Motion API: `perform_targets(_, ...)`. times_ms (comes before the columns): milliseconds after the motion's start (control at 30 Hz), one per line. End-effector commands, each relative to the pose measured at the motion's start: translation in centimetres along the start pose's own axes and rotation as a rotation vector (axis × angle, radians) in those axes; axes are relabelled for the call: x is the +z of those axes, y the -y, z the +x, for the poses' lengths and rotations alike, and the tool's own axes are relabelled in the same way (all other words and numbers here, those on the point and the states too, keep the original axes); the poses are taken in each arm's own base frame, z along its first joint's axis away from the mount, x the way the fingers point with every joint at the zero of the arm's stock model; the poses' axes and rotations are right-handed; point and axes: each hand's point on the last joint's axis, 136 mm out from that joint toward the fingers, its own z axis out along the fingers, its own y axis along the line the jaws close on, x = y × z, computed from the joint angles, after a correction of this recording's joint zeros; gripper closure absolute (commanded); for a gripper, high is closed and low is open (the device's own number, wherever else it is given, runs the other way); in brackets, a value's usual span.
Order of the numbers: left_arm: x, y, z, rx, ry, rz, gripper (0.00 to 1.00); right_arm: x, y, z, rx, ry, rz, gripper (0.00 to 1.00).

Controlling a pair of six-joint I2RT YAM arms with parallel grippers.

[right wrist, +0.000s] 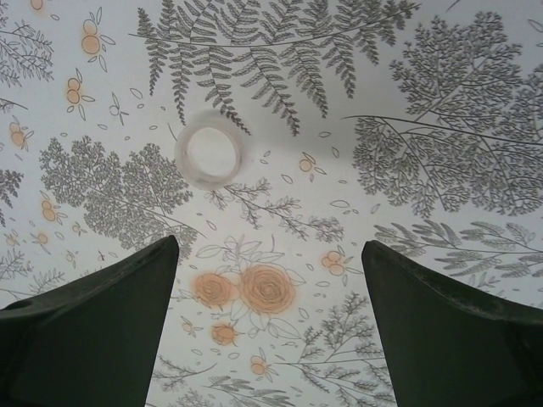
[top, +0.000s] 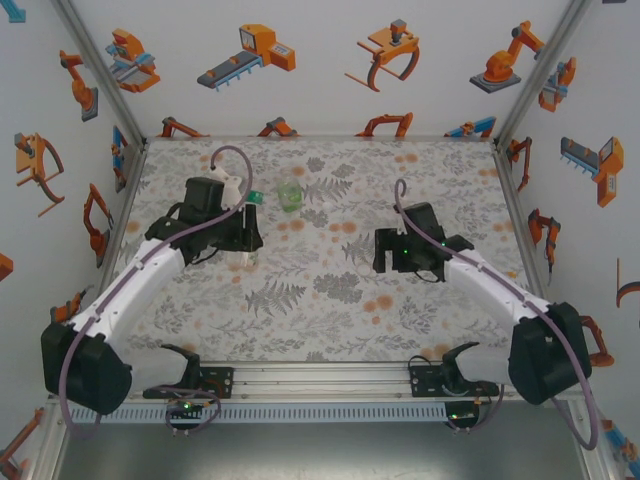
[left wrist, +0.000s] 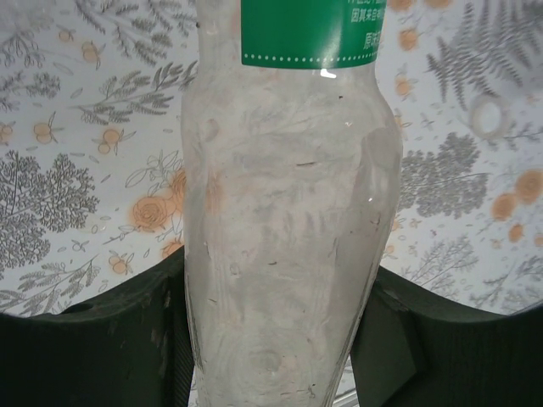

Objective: Screw on the bottle caps

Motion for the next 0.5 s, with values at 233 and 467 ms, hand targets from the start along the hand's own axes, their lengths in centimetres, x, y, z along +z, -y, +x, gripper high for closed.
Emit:
perform_targets(233, -3.3, 1.4, -2.5, 0.017, 0.172, 0.078, 0.97, 3.2, -2.4, -0.9, 0.167, -0.106, 0.029, 0.26)
perform_targets(467, -4.2, 1.3, -2.9, 0.035, 0.183, 0.064, 0.97, 5.3, -4.7, -0.9, 0.148, -0.156, -0.004, 0.3)
